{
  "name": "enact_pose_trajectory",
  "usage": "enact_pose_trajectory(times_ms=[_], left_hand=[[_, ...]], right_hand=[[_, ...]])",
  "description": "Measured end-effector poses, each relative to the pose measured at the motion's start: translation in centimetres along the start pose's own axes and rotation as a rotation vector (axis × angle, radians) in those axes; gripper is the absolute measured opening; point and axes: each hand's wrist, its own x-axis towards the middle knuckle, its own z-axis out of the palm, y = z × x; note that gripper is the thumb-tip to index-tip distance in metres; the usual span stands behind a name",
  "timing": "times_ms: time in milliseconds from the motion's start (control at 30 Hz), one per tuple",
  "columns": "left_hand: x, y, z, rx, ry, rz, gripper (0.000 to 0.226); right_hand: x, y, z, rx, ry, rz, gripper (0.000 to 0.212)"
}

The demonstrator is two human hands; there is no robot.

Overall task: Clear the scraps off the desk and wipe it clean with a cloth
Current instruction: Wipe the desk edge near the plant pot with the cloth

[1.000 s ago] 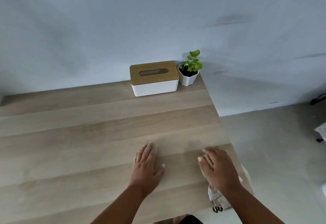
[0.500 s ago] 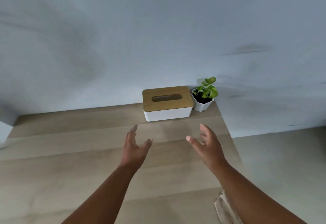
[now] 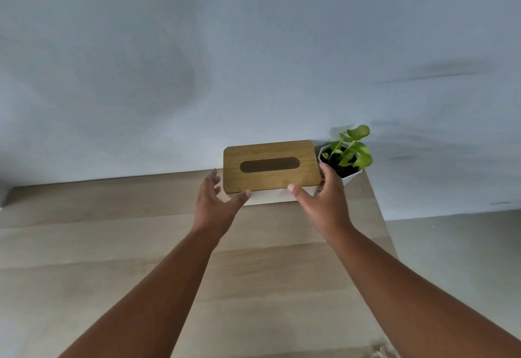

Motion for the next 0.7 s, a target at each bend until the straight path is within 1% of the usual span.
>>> enact_pose_trajectory(times_ms=[100, 233, 367, 533, 700], left_hand=[[0.4, 0.0, 0.6, 0.002, 0.0, -0.017, 0.106], [0.1, 0.3, 1.3, -0.023, -0.004, -0.016, 0.088], [-0.4, 1.0, 1.3, -0.04, -0.003, 0.003, 0.083], [-1.4, 1.9, -0.3, -0.063, 0.036, 0.035, 0.073], [-2.7, 1.6, -3.0, -0.073, 0.081, 0.024, 0.073]], right_hand=[[0.5, 0.5, 0.8, -0.003, 0.02, 0.017, 0.098], [0.8, 0.7, 1.1, -0.007, 0.043, 0.02, 0.097], [0.5, 0.4, 0.9, -0.004, 0.065, 0.008, 0.097], [-0.8, -0.3, 1.0, 0.015, 0.055, -0.005, 0.1], [-2.5, -1.7, 2.4, 0.011, 0.03, -0.038, 0.097]])
